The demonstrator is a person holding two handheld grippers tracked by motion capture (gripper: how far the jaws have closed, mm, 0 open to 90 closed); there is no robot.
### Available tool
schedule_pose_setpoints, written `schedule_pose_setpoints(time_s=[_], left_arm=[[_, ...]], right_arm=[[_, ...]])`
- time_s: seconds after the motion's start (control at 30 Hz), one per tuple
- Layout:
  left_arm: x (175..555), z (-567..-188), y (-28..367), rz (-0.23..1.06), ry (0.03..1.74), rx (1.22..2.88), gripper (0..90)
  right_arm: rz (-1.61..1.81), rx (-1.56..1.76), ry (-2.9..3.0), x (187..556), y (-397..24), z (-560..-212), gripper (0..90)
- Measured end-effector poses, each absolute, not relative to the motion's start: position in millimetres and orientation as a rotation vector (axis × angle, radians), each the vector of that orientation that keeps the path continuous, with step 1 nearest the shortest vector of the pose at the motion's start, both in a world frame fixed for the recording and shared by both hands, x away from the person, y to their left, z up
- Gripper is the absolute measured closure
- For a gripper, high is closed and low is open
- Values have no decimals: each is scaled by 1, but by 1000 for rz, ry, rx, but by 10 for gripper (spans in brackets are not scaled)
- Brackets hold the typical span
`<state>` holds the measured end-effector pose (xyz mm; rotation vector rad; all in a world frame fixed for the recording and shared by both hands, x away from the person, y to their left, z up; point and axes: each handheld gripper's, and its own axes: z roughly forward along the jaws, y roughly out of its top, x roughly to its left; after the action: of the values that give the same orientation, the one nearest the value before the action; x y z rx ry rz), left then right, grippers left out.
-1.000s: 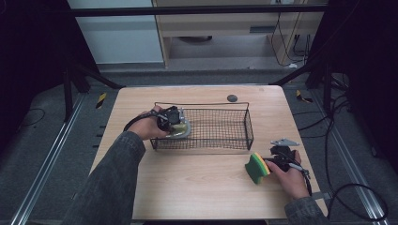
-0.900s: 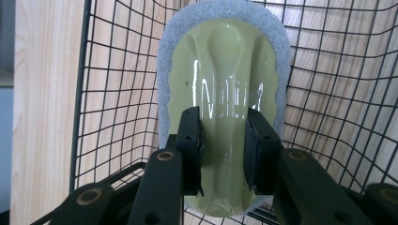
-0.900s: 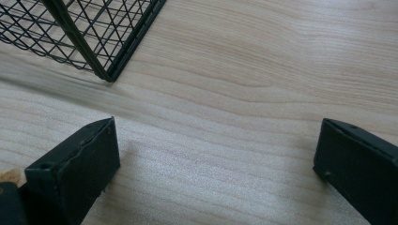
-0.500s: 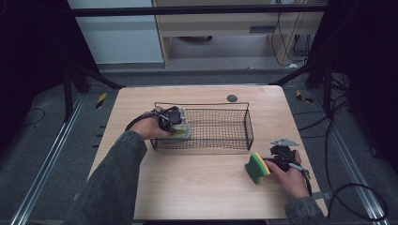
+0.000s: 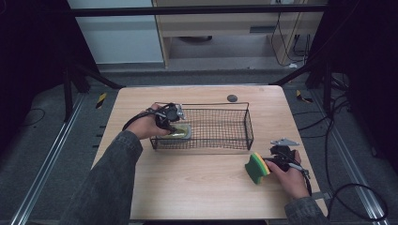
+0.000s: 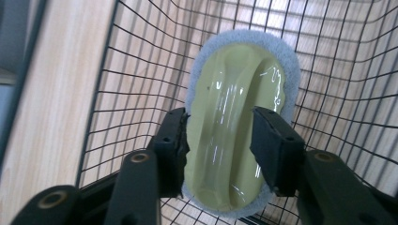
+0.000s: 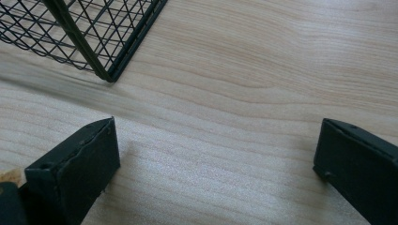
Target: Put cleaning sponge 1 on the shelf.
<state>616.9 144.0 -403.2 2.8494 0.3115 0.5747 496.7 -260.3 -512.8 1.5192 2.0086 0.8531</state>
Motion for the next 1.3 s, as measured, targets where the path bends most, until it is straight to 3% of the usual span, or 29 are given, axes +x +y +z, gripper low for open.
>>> schedule_pose_setpoints(time_s=[0.17,0.3,0.53,0.87,1.3], left_arm=[[614,-394,148,586,345,2806,470],[611,-388,152,602,394,2767,332],[602,-372,156,658,480,2684,167],[573,-355,166,649,644,2508,109],[535,-361,183,684,683,2414,80]], right_arm=[[855,1521,2007,497,-260,-513,8],[854,1516,2007,497,-260,-513,8],[854,1516,2007,497,-260,-513,7],[854,1516,2007,497,-260,-513,8],[853,1516,2006,497,-260,-513,8]])
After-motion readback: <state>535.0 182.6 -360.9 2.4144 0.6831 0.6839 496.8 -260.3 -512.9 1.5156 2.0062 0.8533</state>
